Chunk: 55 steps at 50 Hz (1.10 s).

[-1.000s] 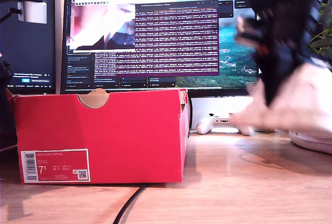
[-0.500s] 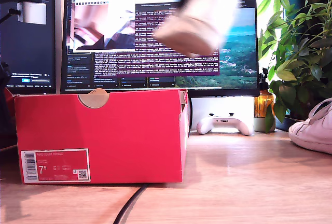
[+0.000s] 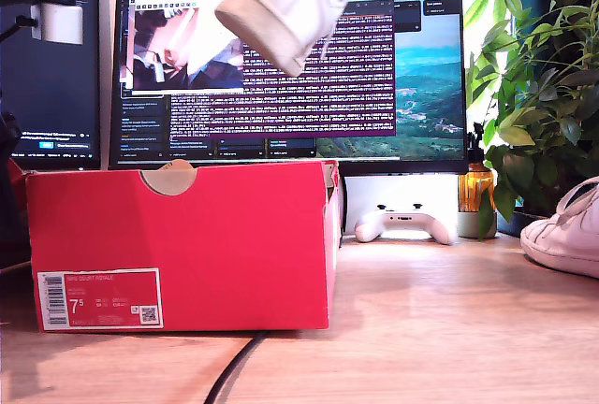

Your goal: Pack the white shoes by picking the first shoe and placing it inside the red shoebox, left side, then picking and rotating the second shoe and placing it in the shoebox

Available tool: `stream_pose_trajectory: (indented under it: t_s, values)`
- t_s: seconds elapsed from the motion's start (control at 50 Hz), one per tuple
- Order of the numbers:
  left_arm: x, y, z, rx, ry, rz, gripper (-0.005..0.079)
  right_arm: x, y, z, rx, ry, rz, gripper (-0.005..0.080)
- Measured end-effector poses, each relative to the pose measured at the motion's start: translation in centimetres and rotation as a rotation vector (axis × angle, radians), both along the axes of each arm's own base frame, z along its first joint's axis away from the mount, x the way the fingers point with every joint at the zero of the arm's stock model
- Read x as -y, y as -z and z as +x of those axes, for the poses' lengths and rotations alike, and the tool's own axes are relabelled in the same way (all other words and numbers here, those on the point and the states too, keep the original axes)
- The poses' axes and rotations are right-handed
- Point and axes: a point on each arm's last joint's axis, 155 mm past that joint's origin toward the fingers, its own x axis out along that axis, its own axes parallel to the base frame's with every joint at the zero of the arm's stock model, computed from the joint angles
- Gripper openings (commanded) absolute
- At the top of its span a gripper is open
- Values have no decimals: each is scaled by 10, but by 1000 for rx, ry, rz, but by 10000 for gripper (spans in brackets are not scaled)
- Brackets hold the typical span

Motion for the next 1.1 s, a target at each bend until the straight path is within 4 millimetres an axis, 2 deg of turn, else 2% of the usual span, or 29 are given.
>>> stream_pose_trajectory:
  t_s: [0.08,0.2,0.28,0.34,0.54,0.72,0.8,1.0,1.1]
  values:
    - [0,0,0,0,0,0,-19,-12,17,1,-39,2,-7,-11]
    - [0,0,0,0,0,0,-19,-32,56,4,-111,17,-41,-11]
    - [0,0,0,0,0,0,-19,-39,79,9,-143,34,-65,-11]
    - [0,0,0,0,0,0,-19,-43,88,12,-150,46,-75,-11]
    - [0,0,0,0,0,0,-18,-49,80,23,-127,88,-26,-11]
    - [0,0,0,1,0,0,-19,-48,82,30,-130,115,-15,-11]
    - [0,0,0,1,0,-1,-18,-52,92,33,-140,118,-19,-11]
    - [0,0,0,1,0,-1,-19,-56,133,37,-193,126,-72,-11]
    - [0,0,0,2,0,-1,-19,-57,141,39,-212,140,-73,-11]
